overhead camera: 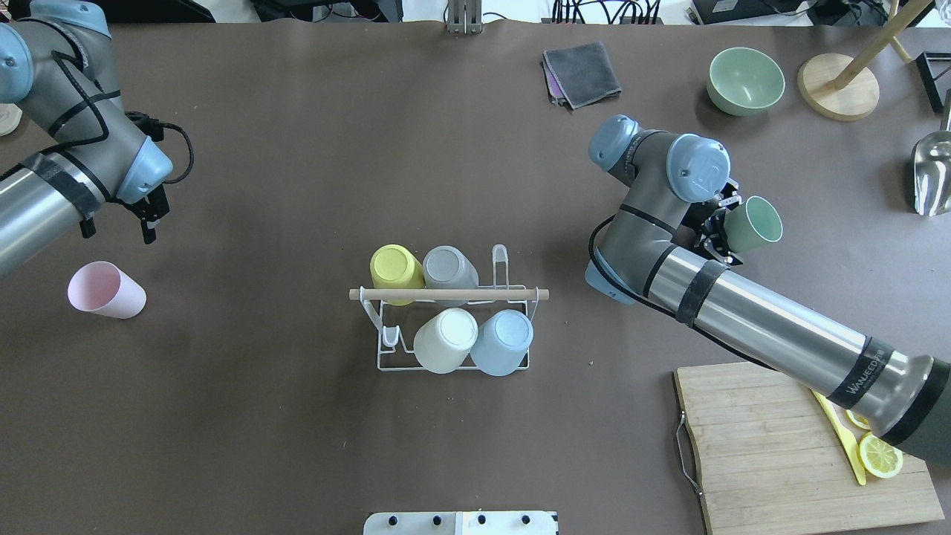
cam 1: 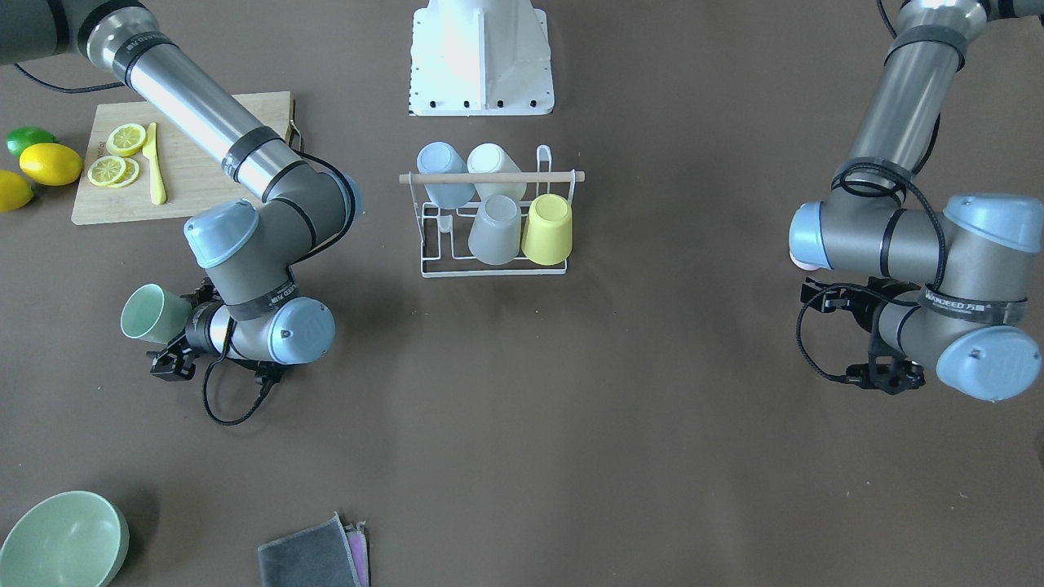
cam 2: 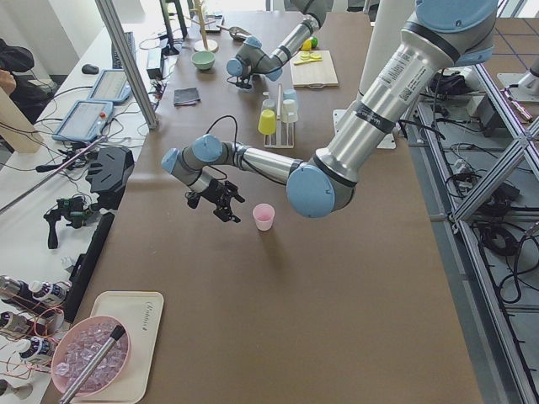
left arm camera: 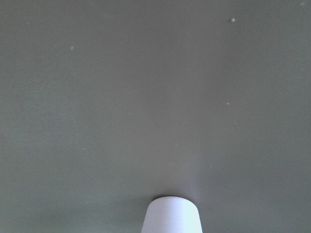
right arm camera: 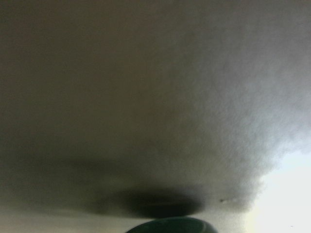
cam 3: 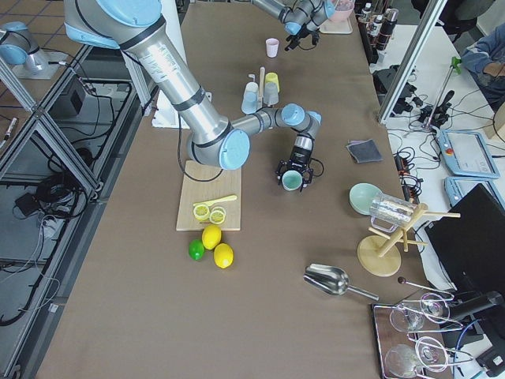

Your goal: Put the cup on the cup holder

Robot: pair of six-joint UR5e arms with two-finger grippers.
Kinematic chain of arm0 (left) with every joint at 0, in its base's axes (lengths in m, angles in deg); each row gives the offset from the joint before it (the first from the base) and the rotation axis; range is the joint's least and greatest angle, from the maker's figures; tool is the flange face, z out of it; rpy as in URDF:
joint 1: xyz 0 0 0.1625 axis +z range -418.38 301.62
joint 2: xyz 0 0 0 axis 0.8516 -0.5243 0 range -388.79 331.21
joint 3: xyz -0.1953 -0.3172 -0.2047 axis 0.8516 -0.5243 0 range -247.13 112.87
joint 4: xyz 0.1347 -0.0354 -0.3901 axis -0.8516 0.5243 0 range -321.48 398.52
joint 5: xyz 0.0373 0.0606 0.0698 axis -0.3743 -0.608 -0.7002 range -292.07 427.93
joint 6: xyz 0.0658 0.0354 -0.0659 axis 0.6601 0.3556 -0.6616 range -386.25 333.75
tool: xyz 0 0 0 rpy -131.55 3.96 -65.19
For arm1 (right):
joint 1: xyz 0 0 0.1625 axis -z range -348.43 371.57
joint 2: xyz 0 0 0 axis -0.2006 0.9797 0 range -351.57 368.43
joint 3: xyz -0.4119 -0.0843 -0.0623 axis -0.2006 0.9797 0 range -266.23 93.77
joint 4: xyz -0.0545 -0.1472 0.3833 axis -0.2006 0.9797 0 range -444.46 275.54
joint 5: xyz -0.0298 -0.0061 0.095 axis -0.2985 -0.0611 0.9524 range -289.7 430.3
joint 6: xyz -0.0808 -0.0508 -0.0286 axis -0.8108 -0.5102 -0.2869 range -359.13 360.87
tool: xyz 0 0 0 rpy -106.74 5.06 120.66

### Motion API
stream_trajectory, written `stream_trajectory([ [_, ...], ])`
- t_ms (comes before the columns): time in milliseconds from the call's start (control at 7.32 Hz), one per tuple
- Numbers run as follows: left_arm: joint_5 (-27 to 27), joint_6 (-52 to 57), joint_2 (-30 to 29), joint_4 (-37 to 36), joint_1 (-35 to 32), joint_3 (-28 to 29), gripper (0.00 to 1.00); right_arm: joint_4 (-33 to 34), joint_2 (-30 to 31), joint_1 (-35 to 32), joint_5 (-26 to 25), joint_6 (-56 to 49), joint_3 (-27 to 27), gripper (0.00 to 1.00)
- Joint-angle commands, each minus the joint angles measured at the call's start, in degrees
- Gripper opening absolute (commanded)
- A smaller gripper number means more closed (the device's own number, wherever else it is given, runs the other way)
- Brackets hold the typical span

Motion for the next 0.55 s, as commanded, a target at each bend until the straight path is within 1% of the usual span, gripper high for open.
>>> stream_trajectory([
  [0, 0.0, 4.6, 0.2, -1.3, 0.9, 1.4, 0.98, 1.0, 0.0, -0.1, 0.0, 0.0, -0.5, 0.58],
  [137, 0.0, 6.2, 1.1, -1.3, 1.6, 2.0, 0.98, 2.2, 0.0, 0.0, 0.0, 0.3, -1.0, 0.37],
  [273, 0.0, 6.5, 1.2, -1.3, 1.7, 2.3, 0.98, 4.5, 0.2, 0.0, -1.0, 0.3, -2.9, 0.04],
  [410, 0.0, 7.3, 1.2, -2.3, 1.9, 2.7, 0.98, 6.0, 0.7, -0.2, -1.1, 0.0, -4.9, 0.0],
])
